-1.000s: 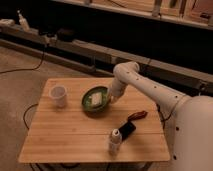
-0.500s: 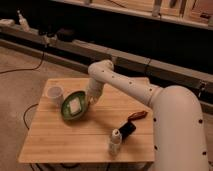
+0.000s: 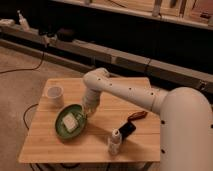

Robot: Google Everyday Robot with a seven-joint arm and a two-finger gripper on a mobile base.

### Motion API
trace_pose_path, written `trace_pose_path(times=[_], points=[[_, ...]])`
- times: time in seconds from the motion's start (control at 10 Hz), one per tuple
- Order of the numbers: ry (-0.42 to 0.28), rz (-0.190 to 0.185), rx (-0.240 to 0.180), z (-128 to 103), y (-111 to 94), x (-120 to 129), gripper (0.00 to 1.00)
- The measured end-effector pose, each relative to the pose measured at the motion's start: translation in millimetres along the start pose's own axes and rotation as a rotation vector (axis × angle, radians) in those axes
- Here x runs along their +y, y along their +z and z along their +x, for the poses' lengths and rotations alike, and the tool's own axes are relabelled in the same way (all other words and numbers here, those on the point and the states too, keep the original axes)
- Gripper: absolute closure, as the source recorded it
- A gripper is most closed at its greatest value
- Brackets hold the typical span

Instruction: Drag the ceramic bowl in a circle

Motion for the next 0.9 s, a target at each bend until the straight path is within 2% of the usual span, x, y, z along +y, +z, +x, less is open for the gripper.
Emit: trace_pose_path(times=[0.2,0.4,0.7,0.9], points=[[0.044,0.026,-0.019,-23,5,28,0.88],[0.158,0.069,-0.008,-39,0,67,0.88],[0.436,0.129,0.069,-46,-24,155,0.88],[0.575,0.127,0.137,-34,-47,202,0.88]])
